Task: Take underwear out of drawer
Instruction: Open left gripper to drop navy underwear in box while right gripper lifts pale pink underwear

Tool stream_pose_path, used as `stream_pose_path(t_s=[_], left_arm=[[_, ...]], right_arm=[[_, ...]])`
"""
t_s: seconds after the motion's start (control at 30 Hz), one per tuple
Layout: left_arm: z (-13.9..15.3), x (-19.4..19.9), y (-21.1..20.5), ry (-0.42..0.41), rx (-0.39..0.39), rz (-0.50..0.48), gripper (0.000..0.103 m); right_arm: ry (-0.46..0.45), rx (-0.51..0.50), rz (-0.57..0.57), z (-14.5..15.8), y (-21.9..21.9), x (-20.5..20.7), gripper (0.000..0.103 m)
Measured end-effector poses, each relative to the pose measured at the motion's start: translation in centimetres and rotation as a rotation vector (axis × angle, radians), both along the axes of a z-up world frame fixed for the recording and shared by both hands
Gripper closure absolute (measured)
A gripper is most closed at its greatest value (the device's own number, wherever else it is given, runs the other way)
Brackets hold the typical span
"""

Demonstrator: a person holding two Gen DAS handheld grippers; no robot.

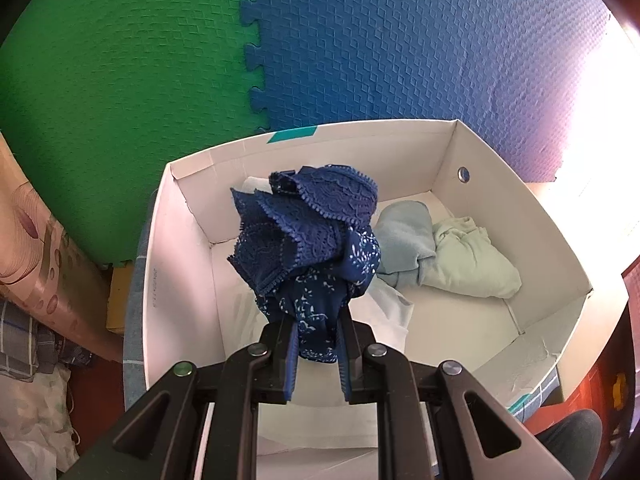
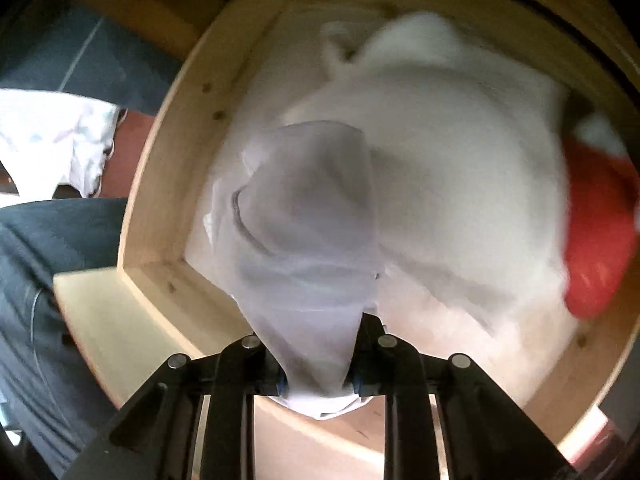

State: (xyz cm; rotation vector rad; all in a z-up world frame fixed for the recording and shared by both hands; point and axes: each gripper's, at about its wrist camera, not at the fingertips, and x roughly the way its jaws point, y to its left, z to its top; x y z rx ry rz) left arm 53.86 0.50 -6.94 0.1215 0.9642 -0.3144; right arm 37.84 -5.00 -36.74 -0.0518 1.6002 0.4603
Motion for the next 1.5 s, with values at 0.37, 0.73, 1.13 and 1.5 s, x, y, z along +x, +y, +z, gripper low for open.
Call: stream_pose_path(t_s=[0.37,0.73,1.13,1.5], left_arm=[[-0.6,-0.5,-0.9,-0.01,0.034,0.013,0.087],[-0.6,0.1,-1.7,-0.013,0.061,0.061,0.087],[-1.5,3.2,-1.9,0.043,0.102,0.185,0.078],[-1.2,2.4,-1.6,-0.027,0.106,0.199,0.057]], right_arm=[[-0.179,-0.07,-0.122,2.5,-10.8,-3.9,0.083],[-0.366,-0.041,-0.087,6.9,-8.6,-4.7,0.083],[-0.385,0.034,-0.158,8.8,-11.5,-6.3,0.083],[-0.378,0.056,-0.155,8.8,-12.0,-6.2,0.083]])
